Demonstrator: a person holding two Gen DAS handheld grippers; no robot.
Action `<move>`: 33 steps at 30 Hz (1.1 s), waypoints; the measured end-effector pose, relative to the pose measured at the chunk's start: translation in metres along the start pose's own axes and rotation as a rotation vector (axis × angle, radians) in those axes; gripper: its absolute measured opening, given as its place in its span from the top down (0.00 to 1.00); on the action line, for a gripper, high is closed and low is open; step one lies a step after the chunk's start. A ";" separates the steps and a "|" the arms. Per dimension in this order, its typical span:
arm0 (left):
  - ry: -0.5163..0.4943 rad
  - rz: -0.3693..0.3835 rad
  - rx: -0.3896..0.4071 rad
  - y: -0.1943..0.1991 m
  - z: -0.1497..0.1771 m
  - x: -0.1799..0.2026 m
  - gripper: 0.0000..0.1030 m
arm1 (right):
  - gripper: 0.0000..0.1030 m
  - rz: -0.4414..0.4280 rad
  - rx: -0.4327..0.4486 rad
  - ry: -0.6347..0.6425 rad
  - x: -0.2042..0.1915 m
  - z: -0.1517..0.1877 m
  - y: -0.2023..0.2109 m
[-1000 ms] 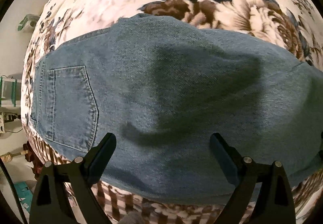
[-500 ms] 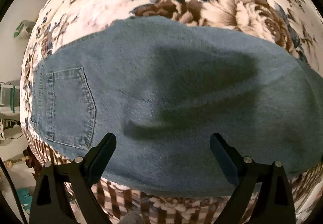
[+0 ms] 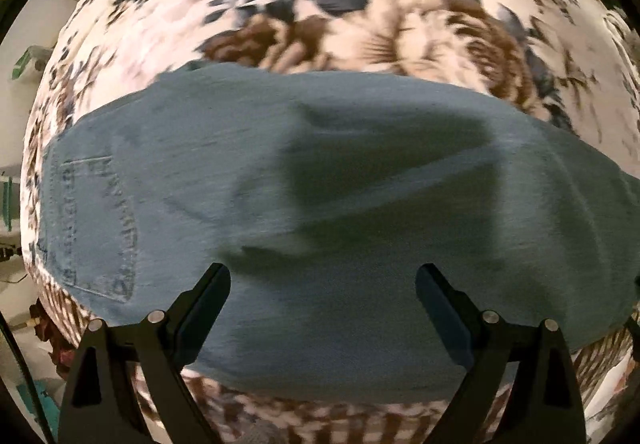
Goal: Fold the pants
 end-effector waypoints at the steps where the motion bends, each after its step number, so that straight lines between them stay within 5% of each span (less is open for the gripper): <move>1: -0.010 0.001 0.003 0.000 0.000 0.005 0.08 | 0.66 0.043 0.053 0.045 -0.010 0.001 0.006; 2: -0.021 0.003 0.005 0.000 -0.001 0.012 0.08 | 0.78 0.060 0.104 0.093 -0.019 0.005 0.010; 4: -0.037 0.011 0.009 0.002 0.000 0.020 0.08 | 0.84 0.110 0.192 0.190 -0.034 0.021 0.033; 7: -0.066 0.018 0.014 0.005 0.004 0.030 0.08 | 0.84 0.125 0.225 0.177 -0.021 0.035 0.052; 11: -0.075 0.015 0.005 0.006 0.012 0.034 0.08 | 0.76 0.145 -0.002 0.143 0.004 0.024 0.007; 13: -0.062 0.017 0.003 0.006 0.015 0.028 0.08 | 0.72 0.120 0.004 0.112 0.011 0.023 0.015; 15: -0.047 0.024 0.009 0.009 0.018 0.015 0.08 | 0.57 0.076 0.027 0.089 0.012 0.025 0.034; 17: -0.027 0.034 0.013 0.013 0.017 0.003 0.08 | 0.50 -0.008 0.021 0.064 0.007 0.046 0.052; 21: 0.029 0.060 0.022 0.020 0.022 -0.032 0.08 | 0.49 -0.195 -0.178 0.068 -0.036 0.115 0.034; 24: 0.065 0.079 0.030 0.022 0.023 -0.062 0.08 | 0.49 -0.239 -0.266 0.051 -0.060 0.159 0.008; 28: 0.101 0.102 0.033 0.018 0.028 -0.098 0.08 | 0.54 -0.151 -0.196 0.058 -0.086 0.201 -0.016; 29: 0.104 0.106 0.033 0.015 0.030 -0.105 0.08 | 0.70 -0.109 -0.177 0.043 -0.084 0.209 -0.022; 30: 0.105 0.118 0.031 0.011 0.031 -0.111 0.08 | 0.75 -0.082 -0.168 0.041 -0.083 0.209 -0.025; 33: 0.085 0.133 0.025 -0.002 0.037 -0.133 0.08 | 0.75 0.013 -0.113 0.124 -0.094 0.219 -0.026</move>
Point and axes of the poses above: each gripper's, at about its wrist camera, not at the fingertips, and y roughly against the way its jaws point, x to its right, z to its underside, the point moved 5 cm from there along -y, roughly the way its jaws point, and after that the axes turned 4 degrees about z, right-handed, at the moved point
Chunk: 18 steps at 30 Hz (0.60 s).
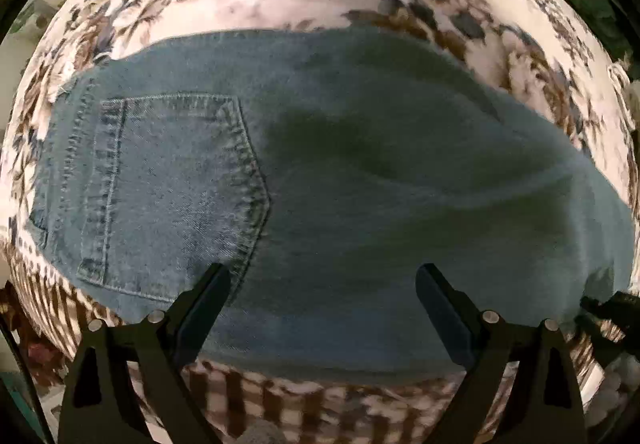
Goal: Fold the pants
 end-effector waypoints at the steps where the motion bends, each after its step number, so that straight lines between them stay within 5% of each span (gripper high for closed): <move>1: -0.007 0.006 -0.004 -0.004 0.001 -0.005 0.08 | 0.75 0.040 0.008 0.029 -0.010 0.004 -0.001; 7: -0.052 -0.006 -0.009 -0.024 0.012 -0.006 0.08 | 0.71 0.153 0.054 0.116 -0.044 0.018 -0.013; 13: -0.076 -0.023 -0.011 -0.035 0.017 0.016 0.08 | 0.95 0.284 0.196 0.327 -0.078 0.050 -0.012; 18: -0.082 -0.020 -0.017 -0.036 0.018 0.025 0.08 | 0.98 0.181 0.232 0.207 -0.054 0.061 0.009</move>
Point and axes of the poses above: each gripper's, at about its wrist camera, not at the fingertips, and y roughly against the way its jaws point, x to its right, z to its underside, the point moved 5 cm from there along -y, roughly the way its jaws point, and after that the axes turned 4 degrees about z, right-handed, at the moved point
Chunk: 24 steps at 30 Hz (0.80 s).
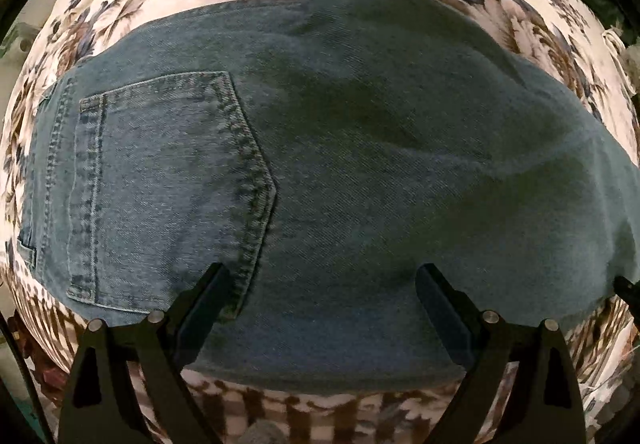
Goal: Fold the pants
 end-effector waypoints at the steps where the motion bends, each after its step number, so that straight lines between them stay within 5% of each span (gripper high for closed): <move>1: -0.002 -0.004 0.000 0.001 -0.001 -0.002 0.08 | 0.98 -0.022 -0.042 -0.013 -0.001 0.004 -0.010; 5: -0.004 -0.011 -0.003 0.001 -0.002 -0.011 0.08 | 0.93 -0.177 -0.199 -0.112 0.000 0.012 -0.023; 8: 0.020 0.002 0.000 0.005 -0.004 -0.021 0.08 | 0.69 -0.318 -0.253 -0.203 -0.003 0.032 -0.009; 12: 0.043 0.013 0.000 0.004 -0.001 -0.033 0.08 | 0.66 -0.485 -0.365 -0.229 -0.043 0.071 -0.017; 19: 0.054 0.019 0.007 0.008 0.003 -0.049 0.08 | 0.64 -0.433 -0.374 -0.266 -0.058 0.093 -0.048; 21: 0.052 0.020 0.011 0.010 0.005 -0.052 0.08 | 0.89 -0.410 -0.331 -0.261 -0.058 0.096 -0.042; 24: 0.053 0.029 0.012 0.011 0.011 -0.057 0.08 | 0.96 -0.378 -0.253 -0.206 -0.058 0.100 -0.016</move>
Point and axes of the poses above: each gripper's, at about its wrist camera, not at the fingertips, and y roughly against the way its jaws point, x to its right, z to its underside, the point moved 5 cm from there along -y, roughly the way its jaws point, and after that the axes turned 4 degrees about z, right-handed, at the moved point
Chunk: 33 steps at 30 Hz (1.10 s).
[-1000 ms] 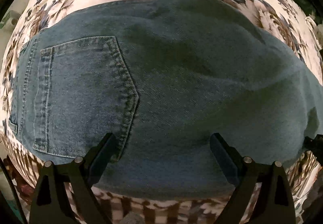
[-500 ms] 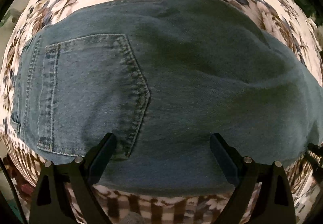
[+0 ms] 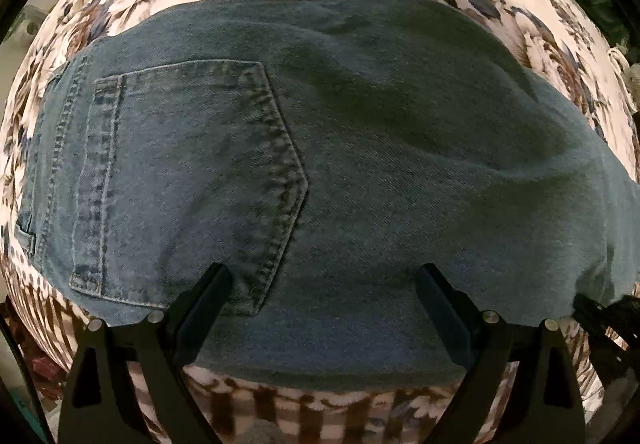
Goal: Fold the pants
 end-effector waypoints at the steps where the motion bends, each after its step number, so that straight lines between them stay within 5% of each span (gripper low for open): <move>1: 0.004 0.006 -0.002 0.002 0.004 -0.005 0.08 | 0.96 0.009 0.019 0.024 -0.001 0.005 0.011; 7: 0.080 0.026 -0.004 0.026 0.016 -0.040 0.08 | 0.94 0.123 -0.053 0.163 -0.016 0.007 -0.010; 10: 0.170 0.042 0.031 0.051 0.018 -0.078 0.08 | 0.74 0.106 -0.115 0.172 -0.029 0.008 -0.009; 12: 0.257 0.043 0.075 0.071 0.017 -0.114 0.08 | 0.52 0.024 -0.119 0.191 -0.047 0.017 -0.005; 13: 0.299 0.036 0.097 0.079 0.016 -0.132 0.08 | 0.50 0.005 -0.127 0.204 -0.050 0.022 -0.003; 17: 0.505 0.012 0.138 0.090 0.013 -0.214 0.08 | 0.50 -0.045 -0.206 0.206 -0.069 0.049 -0.020; 21: 0.623 0.017 0.050 0.058 0.009 -0.257 0.09 | 0.50 -0.081 -0.286 0.173 -0.081 0.084 -0.048; 28: 0.721 0.118 -0.041 0.017 0.010 -0.277 0.10 | 0.50 -0.129 -0.272 0.195 -0.097 0.120 -0.067; 33: 0.718 0.108 -0.040 0.010 0.001 -0.275 0.10 | 0.50 -0.216 -0.245 0.099 -0.086 0.115 -0.069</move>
Point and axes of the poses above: each gripper's, at about its wrist camera, not at the fingertips, and y roughly against the way its jaws point, x to its right, z to its underside, the point moved 5 cm from there along -y, roughly the way its jaws point, and after that the axes turned 4 degrees about z, right-handed, at the moved point
